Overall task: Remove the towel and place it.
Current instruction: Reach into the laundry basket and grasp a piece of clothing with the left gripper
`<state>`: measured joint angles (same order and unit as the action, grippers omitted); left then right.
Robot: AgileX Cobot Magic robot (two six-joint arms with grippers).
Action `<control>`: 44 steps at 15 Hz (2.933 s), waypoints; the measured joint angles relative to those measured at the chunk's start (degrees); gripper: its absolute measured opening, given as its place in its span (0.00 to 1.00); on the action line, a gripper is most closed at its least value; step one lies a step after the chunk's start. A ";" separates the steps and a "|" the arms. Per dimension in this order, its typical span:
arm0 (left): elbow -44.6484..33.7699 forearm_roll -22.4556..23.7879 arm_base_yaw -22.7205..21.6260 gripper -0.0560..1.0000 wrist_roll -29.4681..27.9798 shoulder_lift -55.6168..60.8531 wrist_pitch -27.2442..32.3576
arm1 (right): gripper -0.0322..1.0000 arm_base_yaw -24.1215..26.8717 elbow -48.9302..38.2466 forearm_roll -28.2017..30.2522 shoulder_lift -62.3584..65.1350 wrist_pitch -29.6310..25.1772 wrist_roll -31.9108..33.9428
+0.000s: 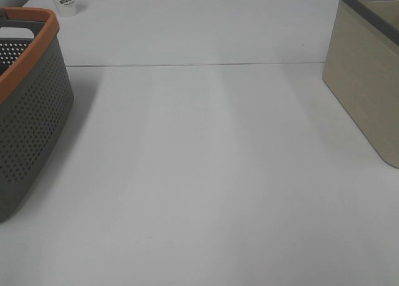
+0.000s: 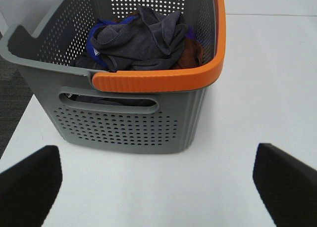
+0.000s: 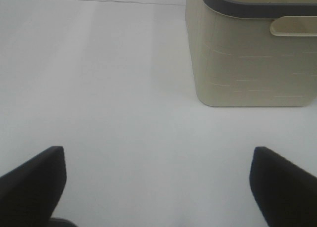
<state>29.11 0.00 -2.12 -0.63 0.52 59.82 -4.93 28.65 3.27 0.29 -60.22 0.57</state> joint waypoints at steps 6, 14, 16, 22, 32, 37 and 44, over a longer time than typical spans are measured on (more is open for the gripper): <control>5.16 2.12 0.00 0.99 0.00 -3.21 -0.17 | 0.97 0.00 0.00 0.00 0.00 0.00 0.00; 17.59 7.79 0.00 0.98 -10.20 -23.89 -11.00 | 0.95 0.00 0.00 0.00 0.00 0.00 0.00; 18.68 11.75 0.00 0.98 -16.90 -29.62 -14.61 | 0.95 0.00 0.00 0.00 0.00 0.00 0.00; 19.54 26.01 0.00 0.96 -50.08 -50.59 -29.45 | 0.95 0.00 0.00 0.00 0.00 0.00 0.00; 29.62 26.41 0.23 0.79 -67.78 -79.18 -26.59 | 0.95 0.00 0.00 0.00 0.00 0.06 0.00; 31.63 31.68 5.27 0.77 -84.86 -84.86 -25.55 | 0.95 0.00 0.00 0.00 0.00 0.06 0.00; 31.63 38.90 7.91 0.77 -95.57 -92.25 -23.78 | 0.95 0.00 0.00 0.00 0.00 0.06 0.00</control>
<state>60.73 38.90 5.79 -96.20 -91.73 36.04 -4.93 28.65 3.27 0.29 -60.16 0.57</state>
